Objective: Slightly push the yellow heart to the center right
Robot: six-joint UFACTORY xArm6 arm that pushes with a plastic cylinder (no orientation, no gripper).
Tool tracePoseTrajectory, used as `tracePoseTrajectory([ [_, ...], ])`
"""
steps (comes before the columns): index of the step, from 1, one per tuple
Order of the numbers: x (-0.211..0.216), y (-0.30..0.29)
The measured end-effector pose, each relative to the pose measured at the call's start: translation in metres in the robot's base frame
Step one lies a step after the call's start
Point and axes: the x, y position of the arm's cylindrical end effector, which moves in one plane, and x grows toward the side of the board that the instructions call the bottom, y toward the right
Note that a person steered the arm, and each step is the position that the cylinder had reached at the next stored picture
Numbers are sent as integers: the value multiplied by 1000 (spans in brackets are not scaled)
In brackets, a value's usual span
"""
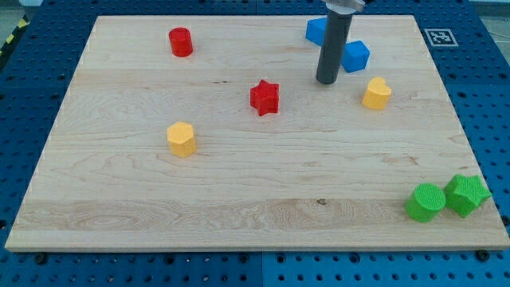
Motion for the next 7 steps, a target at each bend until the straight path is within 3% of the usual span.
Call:
tracePoseTrajectory([
  [4,0,19],
  [7,31,59],
])
